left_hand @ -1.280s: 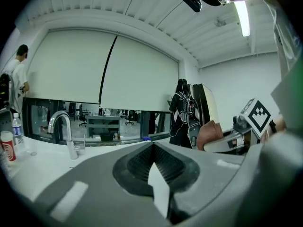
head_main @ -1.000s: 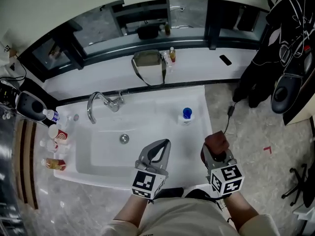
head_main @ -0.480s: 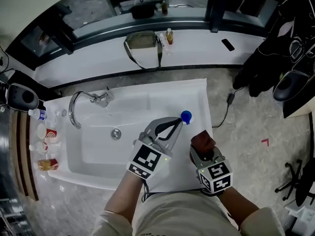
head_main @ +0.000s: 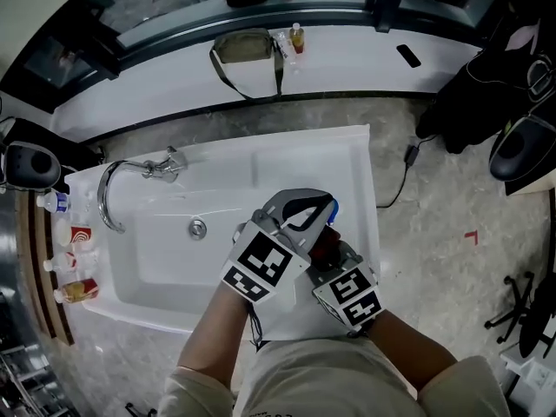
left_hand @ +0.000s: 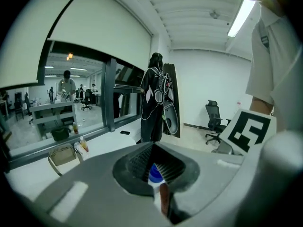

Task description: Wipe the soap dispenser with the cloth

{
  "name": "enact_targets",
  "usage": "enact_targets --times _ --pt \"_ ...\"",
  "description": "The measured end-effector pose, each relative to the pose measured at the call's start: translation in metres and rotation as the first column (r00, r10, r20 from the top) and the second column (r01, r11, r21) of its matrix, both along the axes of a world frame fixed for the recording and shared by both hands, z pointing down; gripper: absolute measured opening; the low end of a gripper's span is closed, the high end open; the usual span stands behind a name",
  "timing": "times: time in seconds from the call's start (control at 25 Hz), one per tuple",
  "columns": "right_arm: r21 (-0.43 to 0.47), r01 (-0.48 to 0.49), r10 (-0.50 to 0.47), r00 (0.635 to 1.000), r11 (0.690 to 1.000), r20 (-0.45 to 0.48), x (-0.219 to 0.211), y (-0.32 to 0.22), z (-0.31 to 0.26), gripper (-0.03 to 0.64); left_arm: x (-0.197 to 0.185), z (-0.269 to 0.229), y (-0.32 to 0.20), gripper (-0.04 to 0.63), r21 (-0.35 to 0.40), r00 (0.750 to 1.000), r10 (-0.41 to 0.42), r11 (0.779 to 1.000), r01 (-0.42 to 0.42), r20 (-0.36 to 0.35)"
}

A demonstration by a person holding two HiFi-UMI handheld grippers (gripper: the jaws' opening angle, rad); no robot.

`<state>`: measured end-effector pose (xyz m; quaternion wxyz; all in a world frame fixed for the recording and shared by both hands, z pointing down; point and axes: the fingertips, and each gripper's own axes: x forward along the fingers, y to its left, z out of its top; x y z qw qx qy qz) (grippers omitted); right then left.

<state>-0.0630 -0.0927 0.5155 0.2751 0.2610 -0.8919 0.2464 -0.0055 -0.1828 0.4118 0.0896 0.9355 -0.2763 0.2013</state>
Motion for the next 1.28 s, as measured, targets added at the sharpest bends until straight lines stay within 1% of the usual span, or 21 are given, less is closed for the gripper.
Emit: enact_targets --times 0.12,0.2,0.32,0.6,0.88,1.04,1.16,1.2,1.28 --pt "0.009 0.027 -0.027 1.000 1.000 0.013 -0.015 -0.008 0.005 0.080 0.000 0.000 -0.001 0.000 0.009 1.000 0.017 1.000 -0.018 0.005" --pt "0.001 0.028 -0.028 1.000 1.000 0.000 -0.015 -0.014 0.018 0.080 0.000 0.000 -0.001 0.000 0.011 1.000 0.025 1.000 -0.025 0.002" --pt "-0.030 -0.008 0.007 1.000 1.000 -0.021 -0.003 -0.025 0.034 0.080 0.000 -0.001 -0.002 0.000 0.004 0.999 0.030 1.000 -0.030 -0.020" --pt "-0.110 -0.125 0.124 0.992 0.986 -0.016 0.031 -0.043 0.050 0.083 0.000 -0.001 -0.003 0.000 -0.003 0.997 0.048 0.999 -0.048 -0.060" --pt "-0.136 -0.188 0.184 0.982 0.973 -0.046 0.060 -0.047 0.054 0.083 -0.002 -0.002 -0.003 0.000 0.004 0.994 0.066 0.998 -0.066 -0.087" --pt "-0.124 -0.245 0.240 0.969 0.961 -0.059 0.084 -0.057 0.046 0.081 -0.002 -0.002 -0.003 0.000 0.017 0.994 0.067 0.998 -0.066 -0.087" --pt "-0.086 -0.304 0.299 0.952 0.949 -0.061 0.102 -0.073 0.030 0.081 -0.002 -0.002 -0.002 0.000 0.019 0.994 0.064 0.998 -0.063 -0.091" --pt "-0.068 -0.336 0.332 0.941 0.939 -0.071 0.110 -0.081 0.026 0.081 -0.002 -0.002 -0.002 0.000 0.019 0.994 0.063 0.998 -0.061 -0.094" --pt "-0.045 -0.413 0.409 0.909 0.909 -0.086 0.124 -0.098 0.022 0.081 -0.003 -0.002 -0.002 0.000 0.020 0.993 0.061 0.998 -0.059 -0.098"
